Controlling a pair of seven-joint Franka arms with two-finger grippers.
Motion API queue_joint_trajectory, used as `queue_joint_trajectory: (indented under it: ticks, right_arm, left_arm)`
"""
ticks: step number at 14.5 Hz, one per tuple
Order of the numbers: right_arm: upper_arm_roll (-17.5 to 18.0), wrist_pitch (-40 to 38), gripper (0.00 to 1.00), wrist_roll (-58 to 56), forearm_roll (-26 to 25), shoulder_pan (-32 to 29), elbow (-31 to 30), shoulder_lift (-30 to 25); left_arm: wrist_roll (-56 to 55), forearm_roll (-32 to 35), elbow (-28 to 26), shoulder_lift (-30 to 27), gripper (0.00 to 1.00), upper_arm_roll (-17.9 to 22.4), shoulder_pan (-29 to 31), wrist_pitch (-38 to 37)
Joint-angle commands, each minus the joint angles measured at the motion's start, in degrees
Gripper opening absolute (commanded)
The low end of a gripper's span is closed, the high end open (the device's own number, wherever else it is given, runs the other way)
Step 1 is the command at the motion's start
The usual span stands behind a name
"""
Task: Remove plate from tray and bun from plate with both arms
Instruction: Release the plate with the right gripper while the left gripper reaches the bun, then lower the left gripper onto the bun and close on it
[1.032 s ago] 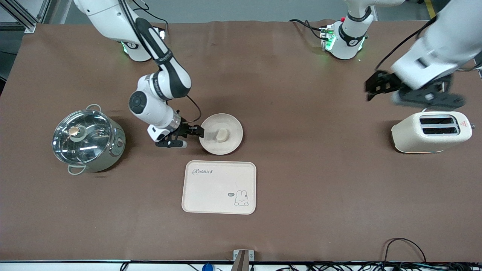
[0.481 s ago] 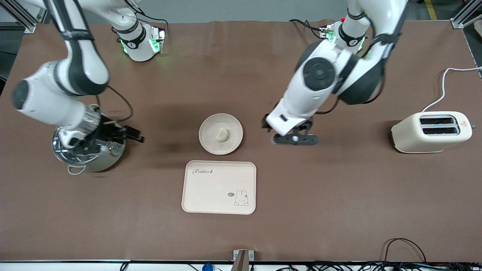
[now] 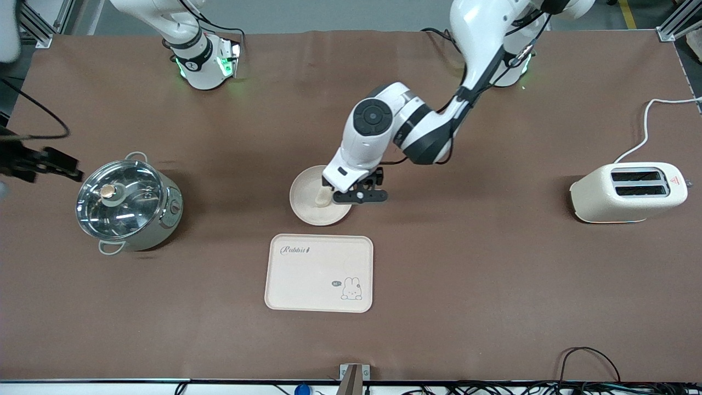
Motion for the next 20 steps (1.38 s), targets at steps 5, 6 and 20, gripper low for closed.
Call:
queue_joint_trajectory:
  ticks: [5, 6, 20]
  right_arm:
    - [4.07, -4.40, 1.00, 0.23, -1.21, -5.35, 2.96, -3.63]
    - [3.99, -4.31, 1.00, 0.58, -1.21, -4.56, 2.88, -3.72]
    - [5.57, -5.10, 1.00, -0.12, -1.56, -3.14, 2.88, -3.98]
  left_arm:
    - [-6.13, 4.09, 3.29, 7.58, 0.93, 3.37, -7.11, 7.90]
    - [-6.23, 4.09, 3.99, 8.54, 0.92, 3.64, -7.73, 8.08]
    - [-5.96, 7.79, 5.40, 14.17, 0.59, 3.65, -8.79, 14.59]
